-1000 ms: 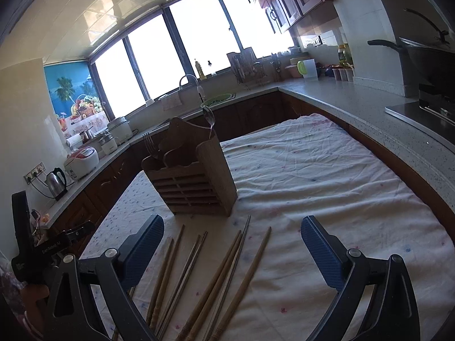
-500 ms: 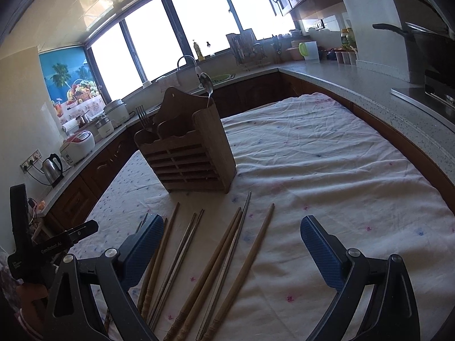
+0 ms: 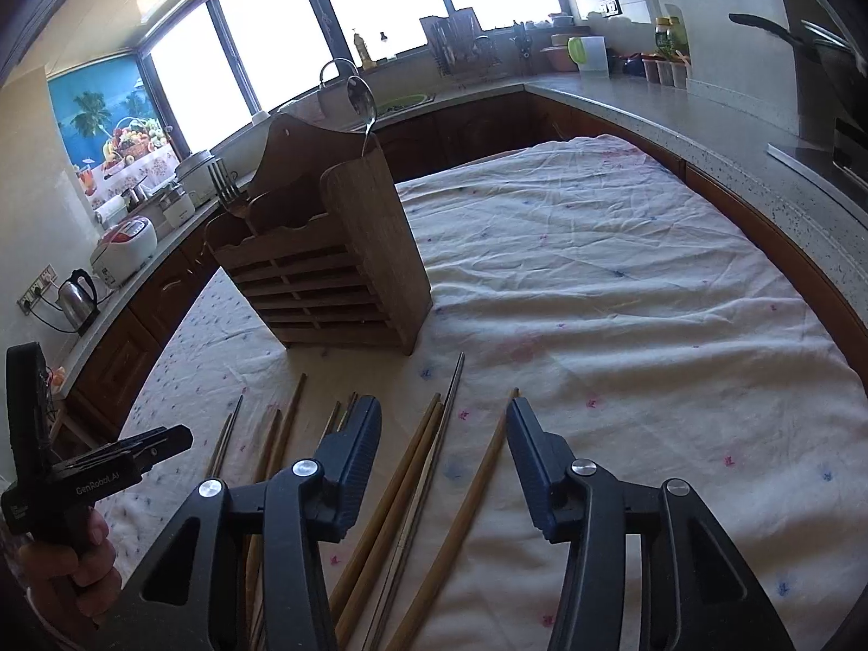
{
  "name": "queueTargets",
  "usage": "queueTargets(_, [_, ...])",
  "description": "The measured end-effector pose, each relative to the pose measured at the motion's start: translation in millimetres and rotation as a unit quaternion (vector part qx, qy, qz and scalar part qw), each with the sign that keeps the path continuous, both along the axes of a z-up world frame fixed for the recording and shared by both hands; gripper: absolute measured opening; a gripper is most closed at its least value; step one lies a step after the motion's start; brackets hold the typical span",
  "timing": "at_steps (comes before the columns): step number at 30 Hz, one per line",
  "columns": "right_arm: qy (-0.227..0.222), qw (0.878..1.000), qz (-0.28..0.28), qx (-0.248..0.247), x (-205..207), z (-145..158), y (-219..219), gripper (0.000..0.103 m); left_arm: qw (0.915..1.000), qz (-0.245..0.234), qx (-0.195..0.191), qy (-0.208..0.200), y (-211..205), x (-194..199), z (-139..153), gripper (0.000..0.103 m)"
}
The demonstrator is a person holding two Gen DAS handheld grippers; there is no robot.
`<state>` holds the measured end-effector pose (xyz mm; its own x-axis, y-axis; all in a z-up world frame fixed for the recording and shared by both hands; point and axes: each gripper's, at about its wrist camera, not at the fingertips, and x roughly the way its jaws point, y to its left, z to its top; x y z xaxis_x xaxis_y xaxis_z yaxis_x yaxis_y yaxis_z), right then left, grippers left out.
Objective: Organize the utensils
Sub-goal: 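Close the left gripper on a chopstick while the right gripper grasps another chopstick, then lift the chopstick with the left gripper while the right carries its chopstick to the holder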
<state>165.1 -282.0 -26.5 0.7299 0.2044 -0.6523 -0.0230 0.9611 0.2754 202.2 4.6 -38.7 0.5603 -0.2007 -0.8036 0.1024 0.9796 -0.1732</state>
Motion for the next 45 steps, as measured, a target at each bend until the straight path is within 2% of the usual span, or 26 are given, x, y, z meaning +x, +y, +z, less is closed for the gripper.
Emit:
queueTargets(4, [0.025, 1.0, 0.001, -0.006, 26.3, -8.2, -0.3, 0.039, 0.9998, -0.009, 0.008, 0.018, -5.0, 20.5, -8.0, 0.036])
queueTargets(6, [0.04, 0.999, 0.001, -0.01, 39.4, -15.6, 0.2, 0.03, 0.9994, -0.015, 0.01, 0.03, -7.5, 29.4, -13.3, 0.031])
queueTargets(10, [0.06, 0.998, 0.001, -0.025, 60.3, -28.4, 5.3, 0.023, 0.9982, -0.025, 0.017, 0.052, -15.0, 42.7, -23.1, 0.021])
queueTargets(14, [0.087, 0.995, 0.008, -0.04, 78.2, -43.6, 13.0, 0.017, 0.9977, -0.032, 0.039, 0.044, -25.0, 45.2, -24.4, 0.019])
queueTargets(17, [0.077, 0.994, 0.01, -0.074, 81.1, -43.9, 23.8, 0.014, 0.997, -0.037, 0.059, 0.035, -32.4, 45.0, -25.5, 0.008])
queueTargets(18, [0.076, 0.993, 0.012, -0.084, 80.8, -43.7, 27.4, 0.012, 0.9968, -0.039, 0.062, 0.032, -34.1, 45.2, -25.8, 0.008])
queueTargets(21, [0.071, 0.991, 0.018, -0.112, 78.9, -43.9, 34.7, 0.007, 0.9971, -0.041, 0.057, 0.028, -35.5, 44.9, -25.1, 0.007])
queueTargets(22, [0.069, 0.991, 0.018, -0.113, 78.6, -43.9, 35.1, 0.007, 0.9975, -0.042, 0.049, 0.03, -34.7, 45.1, -24.8, 0.004])
queueTargets(24, [0.068, 0.993, 0.016, -0.1, 77.2, -43.6, 31.7, 0.005, 0.9982, -0.042, 0.029, 0.03, -31.1, 42.7, -21.3, 0.004])
queueTargets(27, [0.063, 0.996, 0.013, -0.056, 73.8, -40.2, 22.5, 0.005, 0.9989, -0.041, 0.017, 0.015, -24.6, 35.9, -9.6, 0.004])
queueTargets(32, [0.031, 0.999, 0.015, 0.001, 55.0, -15.5, 13.7, 0.004, 0.9988, -0.039, -0.026, -0.015, -9.3, 17.8, 22.4, 0.003])
queueTargets(41, [-0.037, 0.998, 0.026, 0.044, 14.3, 46.6, 3.7, 0.004, 0.9927, -0.044, -0.083, -0.074, 10.9, -18.9, 77.5, 0.003])
queueTargets(45, [-0.062, 0.996, 0.03, 0.055, -2.0, 69.1, -0.4, 0.004, 0.9909, -0.053, -0.087, -0.089, 13.4, -28.2, 89.1, 0.003])
